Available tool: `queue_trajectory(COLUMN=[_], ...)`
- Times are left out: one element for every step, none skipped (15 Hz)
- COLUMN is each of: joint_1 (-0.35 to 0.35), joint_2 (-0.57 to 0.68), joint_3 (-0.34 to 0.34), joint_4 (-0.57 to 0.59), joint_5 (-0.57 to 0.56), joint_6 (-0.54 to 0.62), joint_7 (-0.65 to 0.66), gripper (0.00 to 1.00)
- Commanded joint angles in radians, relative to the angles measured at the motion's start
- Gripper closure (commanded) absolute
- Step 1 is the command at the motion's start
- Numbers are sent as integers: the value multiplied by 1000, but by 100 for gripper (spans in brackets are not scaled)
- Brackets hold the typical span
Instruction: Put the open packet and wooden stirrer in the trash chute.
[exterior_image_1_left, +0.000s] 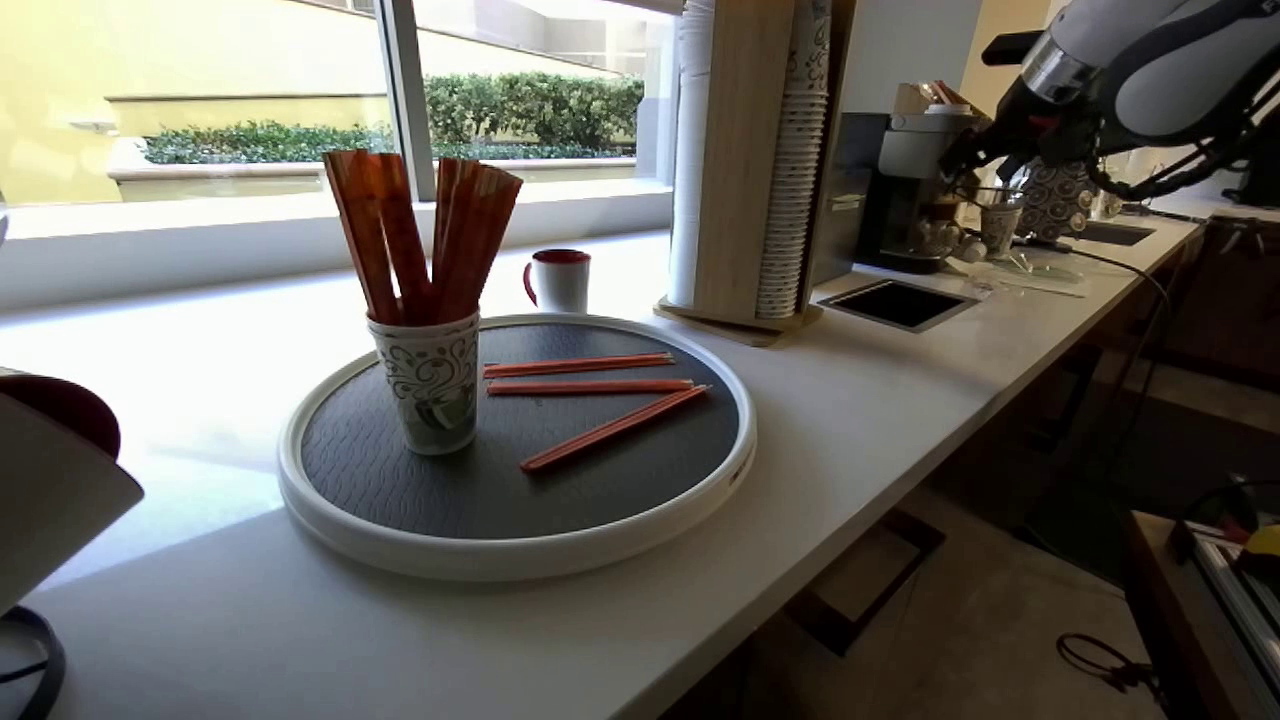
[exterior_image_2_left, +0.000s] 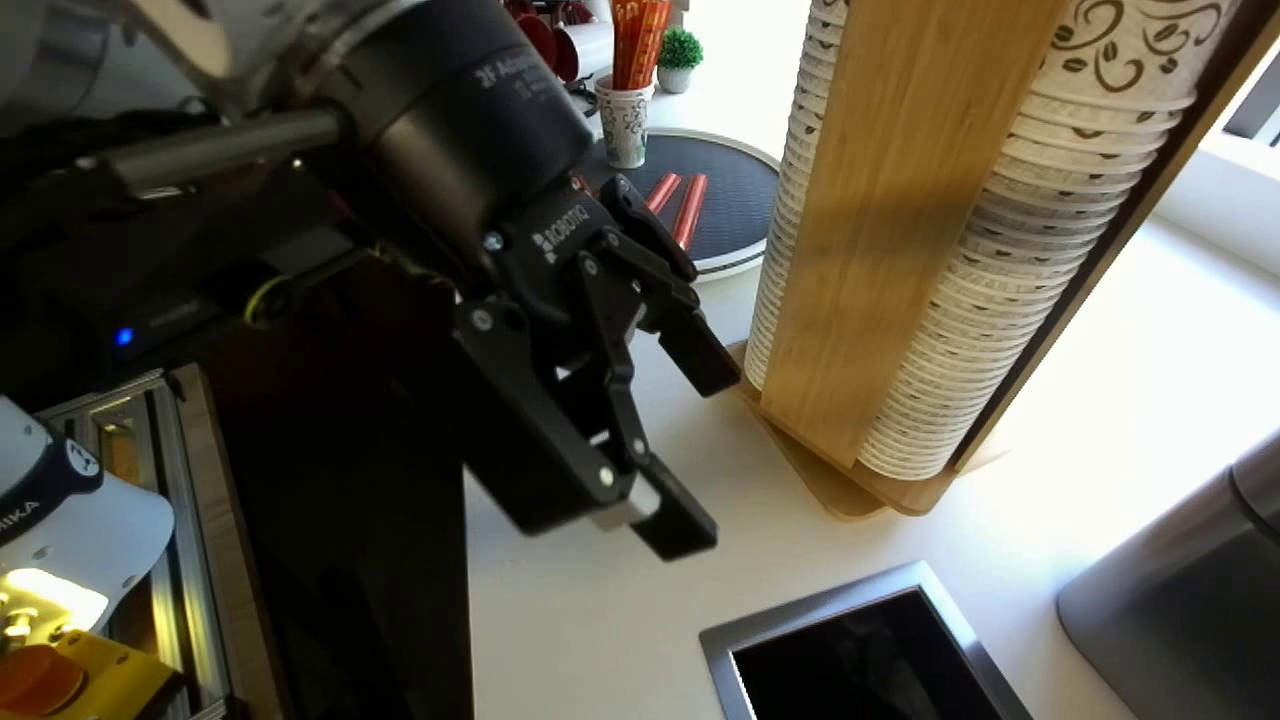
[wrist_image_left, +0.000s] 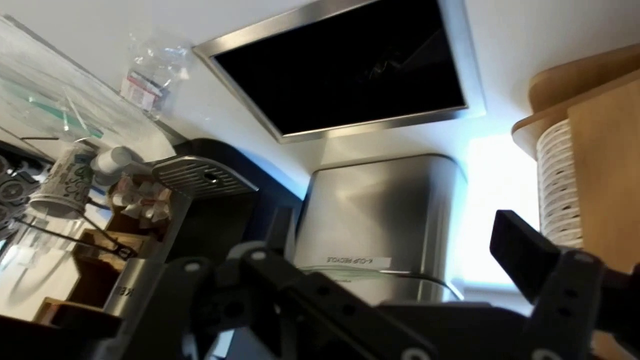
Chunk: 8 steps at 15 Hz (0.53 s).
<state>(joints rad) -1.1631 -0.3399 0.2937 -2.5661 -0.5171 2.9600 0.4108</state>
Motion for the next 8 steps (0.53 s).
queue_trajectory(joint_1=[268, 316, 340, 376, 396, 516, 554, 604], joint_2=[-69, -88, -115, -141, -167, -178, -199, -222], joint_3=[-130, -150, -154, -170, -178, -283, -308, -341], joint_4=[13, 14, 26, 41, 59, 81, 103, 123], joint_5=[260, 349, 421, 486, 519, 459, 470, 463], joint_6=[-261, -337, -421, -505, -585, -666, -747, -830], joint_7=[-242, -325, -391, -448, -490, -467, -490, -495], gripper=[0, 0, 0, 0, 0, 0, 0, 0])
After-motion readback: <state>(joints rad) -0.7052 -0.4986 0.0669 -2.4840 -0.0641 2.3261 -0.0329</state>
